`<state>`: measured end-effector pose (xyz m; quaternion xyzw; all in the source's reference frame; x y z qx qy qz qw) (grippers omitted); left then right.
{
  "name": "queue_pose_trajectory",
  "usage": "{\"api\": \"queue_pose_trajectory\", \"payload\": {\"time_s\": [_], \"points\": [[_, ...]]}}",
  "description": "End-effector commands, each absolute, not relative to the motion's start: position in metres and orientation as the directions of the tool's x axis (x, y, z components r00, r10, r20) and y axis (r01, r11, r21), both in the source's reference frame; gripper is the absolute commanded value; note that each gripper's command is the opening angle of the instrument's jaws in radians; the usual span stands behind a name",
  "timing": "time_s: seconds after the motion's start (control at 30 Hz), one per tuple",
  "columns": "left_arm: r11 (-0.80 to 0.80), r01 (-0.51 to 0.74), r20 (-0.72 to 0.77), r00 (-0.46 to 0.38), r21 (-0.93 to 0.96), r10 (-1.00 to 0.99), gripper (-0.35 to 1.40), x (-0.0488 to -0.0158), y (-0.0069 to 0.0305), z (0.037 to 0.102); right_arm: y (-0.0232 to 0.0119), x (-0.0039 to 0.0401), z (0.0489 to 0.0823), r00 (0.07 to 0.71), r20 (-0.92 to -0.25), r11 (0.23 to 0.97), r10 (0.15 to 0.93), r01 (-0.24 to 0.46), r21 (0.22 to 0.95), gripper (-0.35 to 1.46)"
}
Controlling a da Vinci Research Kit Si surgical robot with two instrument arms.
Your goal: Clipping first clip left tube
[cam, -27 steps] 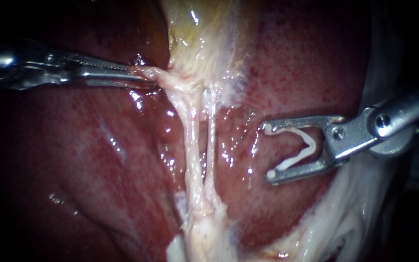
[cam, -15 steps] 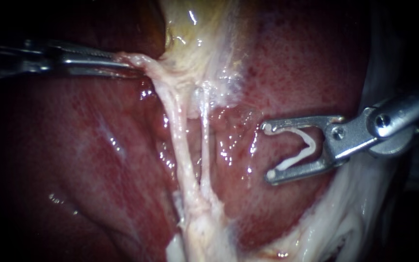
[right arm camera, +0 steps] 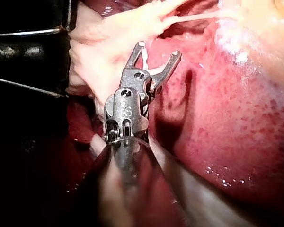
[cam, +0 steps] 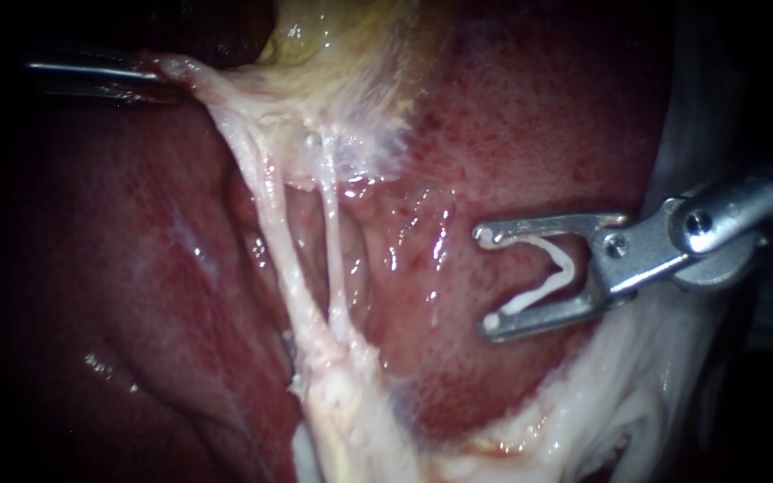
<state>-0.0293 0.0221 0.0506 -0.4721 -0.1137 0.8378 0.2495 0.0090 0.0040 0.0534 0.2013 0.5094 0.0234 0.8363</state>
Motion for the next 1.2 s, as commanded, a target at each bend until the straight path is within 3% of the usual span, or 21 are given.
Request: {"api": "queue_pose_trajectory", "payload": {"time_s": [0.03, 0.33, 0.57, 1.2], "points": [[-0.849, -0.317, -0.733, -0.432, -0.421, 0.525, -0.35, -0.0296, 0.0219, 0.0508, 0.0036, 0.0096, 0.0536, 0.476, -0.838, 0.912, 0.268, 0.155, 0.379, 0.5], [-0.854, -0.302, -0.74, -0.43, -0.422, 0.518, -0.35, -0.0313, 0.0213, 0.0504, 0.0008, 0.0155, 0.0559, 0.411, -0.823, 0.86, 0.393, 0.152, 0.486, 0.5], [-0.854, -0.3, -0.74, -0.429, -0.425, 0.518, -0.35, -0.0317, 0.0213, 0.0504, 0.0007, 0.0172, 0.0561, 0.372, -0.811, 0.829, 0.452, 0.161, 0.536, 0.49], [-0.855, -0.3, -0.74, -0.429, -0.423, 0.518, -0.35, -0.0318, 0.0211, 0.0506, -0.0001, 0.0182, 0.062, 0.387, -0.767, 0.78, 0.512, 0.165, 0.604, 0.49]]}}
